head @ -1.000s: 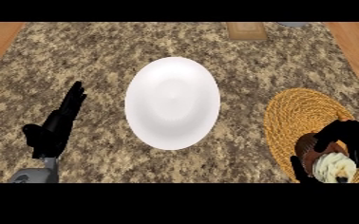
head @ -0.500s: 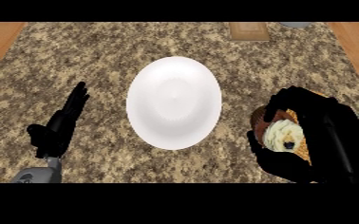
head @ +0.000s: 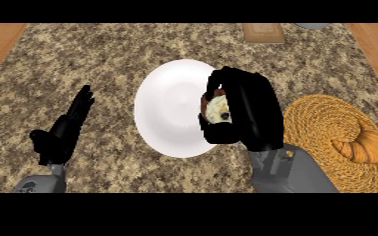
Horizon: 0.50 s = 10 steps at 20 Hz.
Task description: Pick the cupcake from the placemat and place it in the plate
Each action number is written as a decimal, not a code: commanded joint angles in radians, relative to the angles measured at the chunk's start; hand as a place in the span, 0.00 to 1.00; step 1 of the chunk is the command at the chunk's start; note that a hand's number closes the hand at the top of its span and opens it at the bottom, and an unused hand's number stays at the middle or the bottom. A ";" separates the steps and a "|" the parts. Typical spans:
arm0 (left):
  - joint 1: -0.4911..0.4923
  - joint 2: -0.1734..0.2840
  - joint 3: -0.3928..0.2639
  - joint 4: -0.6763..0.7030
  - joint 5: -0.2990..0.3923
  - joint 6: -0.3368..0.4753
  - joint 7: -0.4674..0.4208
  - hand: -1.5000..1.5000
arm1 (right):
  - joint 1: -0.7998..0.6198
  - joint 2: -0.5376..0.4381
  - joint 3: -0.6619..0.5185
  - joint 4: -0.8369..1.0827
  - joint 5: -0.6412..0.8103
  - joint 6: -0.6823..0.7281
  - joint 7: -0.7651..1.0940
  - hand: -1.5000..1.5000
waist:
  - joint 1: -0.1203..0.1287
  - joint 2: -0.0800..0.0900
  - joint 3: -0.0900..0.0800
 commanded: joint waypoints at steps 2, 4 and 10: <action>-0.056 -0.021 0.020 0.051 -0.010 0.005 -0.002 0.50 | -0.099 0.104 0.022 0.212 0.011 -0.099 -0.013 1.00 | -0.006 0.000 0.000; -0.072 0.005 0.046 0.072 0.008 -0.024 -0.005 0.50 | -0.164 0.106 0.035 0.343 -0.024 -0.153 -0.017 1.00 | -0.001 0.002 0.000; -0.016 -0.016 0.010 -0.012 -0.017 -0.009 0.016 0.50 | -0.246 0.108 0.020 0.485 -0.148 -0.423 0.087 0.00 | 0.014 0.002 0.001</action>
